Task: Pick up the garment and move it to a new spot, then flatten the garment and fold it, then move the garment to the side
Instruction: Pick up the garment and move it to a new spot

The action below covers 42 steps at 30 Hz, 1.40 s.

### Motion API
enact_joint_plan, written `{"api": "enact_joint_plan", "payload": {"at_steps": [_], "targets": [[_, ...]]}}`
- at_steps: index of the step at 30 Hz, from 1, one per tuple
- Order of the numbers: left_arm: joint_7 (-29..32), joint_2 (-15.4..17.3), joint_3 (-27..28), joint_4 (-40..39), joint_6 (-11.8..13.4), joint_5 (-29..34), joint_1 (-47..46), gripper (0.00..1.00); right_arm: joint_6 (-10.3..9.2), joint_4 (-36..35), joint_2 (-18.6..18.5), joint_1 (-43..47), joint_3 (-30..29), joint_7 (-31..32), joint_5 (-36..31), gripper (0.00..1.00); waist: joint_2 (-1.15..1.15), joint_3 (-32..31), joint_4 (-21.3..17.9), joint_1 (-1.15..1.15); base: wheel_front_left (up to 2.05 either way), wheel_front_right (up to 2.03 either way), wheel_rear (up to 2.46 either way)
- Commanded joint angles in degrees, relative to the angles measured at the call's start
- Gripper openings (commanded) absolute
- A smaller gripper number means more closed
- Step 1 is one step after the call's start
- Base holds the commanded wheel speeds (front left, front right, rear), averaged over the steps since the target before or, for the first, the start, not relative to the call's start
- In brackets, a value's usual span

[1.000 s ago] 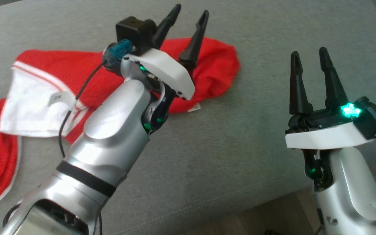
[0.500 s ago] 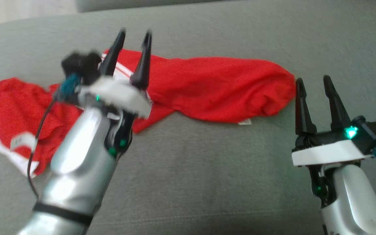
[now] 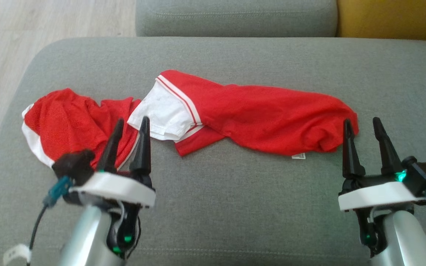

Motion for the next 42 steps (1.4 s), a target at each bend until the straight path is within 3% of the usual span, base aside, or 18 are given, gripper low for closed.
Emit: {"api": "enact_joint_plan", "payload": {"at_steps": [1, 12, 20, 30, 42], "targets": [[-0.33, -0.36, 3.32, -3.23, -0.54, 1.11, -0.69, 1.00, -0.04, -1.54, -0.16, -1.19, 1.25, 0.25, 0.08, 1.00, 0.00, -0.19, -0.41, 0.00, 0.00, 0.00, 0.00], [-0.33, -1.97, 5.40, -4.87, -2.81, 4.26, 1.10, 1.00, -0.04, -2.48, -0.16, -2.23, 2.53, 1.63, -1.21, 1.00, 0.00, 1.55, -0.53, 0.00, 0.00, 0.00, 0.00], [-0.34, -2.12, 3.21, -4.53, -2.83, 2.36, -0.57, 1.00, -0.04, -1.76, -1.50, -8.24, 15.51, 5.45, -2.96, 1.00, 0.00, 6.21, 3.00, 0.00, 0.00, 0.00, 0.00], [-0.34, -2.13, 0.34, -4.57, -1.81, -0.13, -2.69, 1.00, -0.04, 11.75, -6.99, -21.05, 30.53, 9.74, -2.07, 1.00, 0.00, 11.15, 10.57, 0.00, 0.00, 0.00, 0.00], [-0.34, -2.13, -1.99, -5.69, -0.45, -2.95, -3.12, 1.00, -0.04, 27.15, -9.73, -29.66, 32.21, 8.51, -1.30, 1.00, 0.00, 14.18, 16.63, 0.00, 0.00, 0.00, 0.00]]}}
